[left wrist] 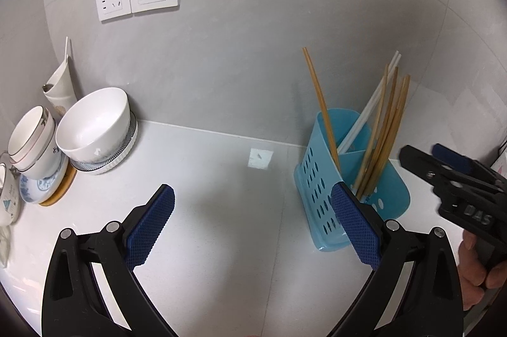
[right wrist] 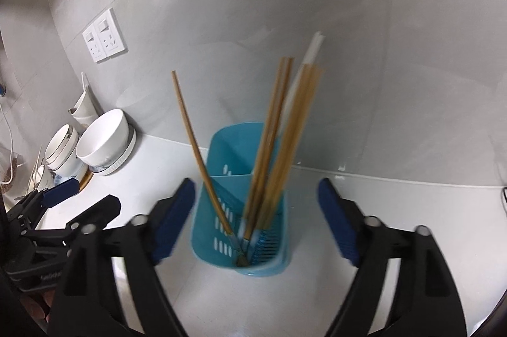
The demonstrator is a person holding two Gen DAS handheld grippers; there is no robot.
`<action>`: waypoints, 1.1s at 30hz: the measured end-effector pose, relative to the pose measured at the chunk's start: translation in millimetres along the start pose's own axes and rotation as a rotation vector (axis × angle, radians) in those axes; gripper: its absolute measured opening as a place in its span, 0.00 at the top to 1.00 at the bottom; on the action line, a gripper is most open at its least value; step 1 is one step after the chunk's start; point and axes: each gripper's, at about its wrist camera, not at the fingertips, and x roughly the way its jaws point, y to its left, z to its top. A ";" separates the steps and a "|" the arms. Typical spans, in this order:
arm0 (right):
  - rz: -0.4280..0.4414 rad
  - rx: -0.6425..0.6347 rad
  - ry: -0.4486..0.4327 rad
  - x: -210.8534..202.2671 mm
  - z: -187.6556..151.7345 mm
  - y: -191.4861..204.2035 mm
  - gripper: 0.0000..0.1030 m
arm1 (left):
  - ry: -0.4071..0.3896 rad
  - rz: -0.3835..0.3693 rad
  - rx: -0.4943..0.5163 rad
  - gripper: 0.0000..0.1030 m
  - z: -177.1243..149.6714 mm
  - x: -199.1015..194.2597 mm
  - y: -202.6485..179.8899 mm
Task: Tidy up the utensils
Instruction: 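Move both tools back over the two remaining chopsticks on the counter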
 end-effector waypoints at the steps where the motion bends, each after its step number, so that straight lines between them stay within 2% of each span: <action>1: -0.010 0.003 -0.003 -3.8 -1.3 -3.4 0.17 | 0.004 -0.004 0.004 0.06 -0.9 -1.0 -2.6; 5: -0.062 0.019 -0.005 -19.7 -9.5 -19.9 0.10 | 0.026 -0.022 0.013 0.06 -4.8 -5.1 -12.9; 16: -0.172 0.056 0.035 -62.8 -46.9 -67.8 0.08 | 0.084 -0.077 0.054 0.06 -24.5 -20.2 -52.3; 24: -0.255 0.117 0.072 -97.8 -89.4 -119.9 0.08 | 0.133 -0.124 0.123 0.06 -50.2 -27.1 -98.9; 33: -0.358 0.196 0.131 -133.5 -139.9 -181.7 0.08 | 0.223 -0.195 0.184 0.06 -92.9 -25.7 -162.9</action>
